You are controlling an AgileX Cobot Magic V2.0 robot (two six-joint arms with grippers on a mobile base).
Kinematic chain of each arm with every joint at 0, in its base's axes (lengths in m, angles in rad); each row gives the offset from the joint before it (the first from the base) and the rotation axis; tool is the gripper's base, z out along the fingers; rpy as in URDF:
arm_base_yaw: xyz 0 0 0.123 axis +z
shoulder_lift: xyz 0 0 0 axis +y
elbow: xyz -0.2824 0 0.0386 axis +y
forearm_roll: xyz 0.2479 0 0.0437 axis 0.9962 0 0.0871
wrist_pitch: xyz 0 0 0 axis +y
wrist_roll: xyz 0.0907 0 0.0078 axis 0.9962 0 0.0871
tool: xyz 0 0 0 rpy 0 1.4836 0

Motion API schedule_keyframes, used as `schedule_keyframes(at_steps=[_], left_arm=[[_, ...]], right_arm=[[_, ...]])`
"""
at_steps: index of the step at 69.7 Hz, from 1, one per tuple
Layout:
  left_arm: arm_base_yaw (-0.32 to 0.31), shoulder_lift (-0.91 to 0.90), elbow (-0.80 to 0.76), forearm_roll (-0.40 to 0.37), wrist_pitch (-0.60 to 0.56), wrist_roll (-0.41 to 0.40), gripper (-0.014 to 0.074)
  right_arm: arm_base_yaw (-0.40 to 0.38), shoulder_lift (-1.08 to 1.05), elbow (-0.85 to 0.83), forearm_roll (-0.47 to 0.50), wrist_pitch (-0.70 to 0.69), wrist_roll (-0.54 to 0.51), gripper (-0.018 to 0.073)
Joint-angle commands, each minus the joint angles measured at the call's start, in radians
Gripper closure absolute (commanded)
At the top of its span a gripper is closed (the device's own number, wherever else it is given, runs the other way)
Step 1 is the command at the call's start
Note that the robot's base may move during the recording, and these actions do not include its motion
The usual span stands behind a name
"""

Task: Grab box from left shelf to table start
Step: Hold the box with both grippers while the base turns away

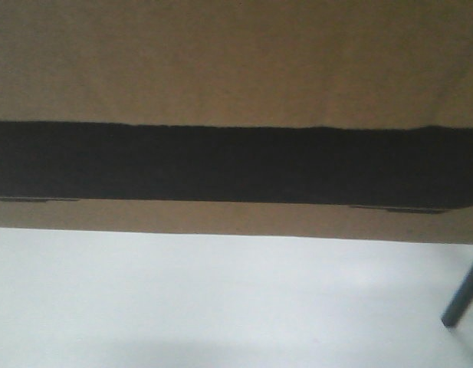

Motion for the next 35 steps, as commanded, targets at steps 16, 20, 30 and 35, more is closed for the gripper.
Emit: schedule_keyframes(at_steps=[16,20,30,35], left_arm=[[-0.015,-0.006,-0.041,-0.142,-0.148,0.0,0.07],[-0.015,-0.006,-0.041,-0.142,-0.148,0.0,0.07],[-0.015,-0.006,-0.041,-0.142,-0.148,0.0,0.07],[-0.015,-0.006,-0.041,-0.142,-0.148,0.0,0.07]], right_arm=[[0.002,0.006,-0.038,0.041,-0.143,-0.027,0.0503],[0.002,0.006,-0.038,0.041,-0.143,-0.027,0.0503],[0.002,0.006,-0.038,0.041,-0.143,-0.027,0.0503],[0.002,0.006,-0.038,0.041,-0.143,-0.027,0.0503]])
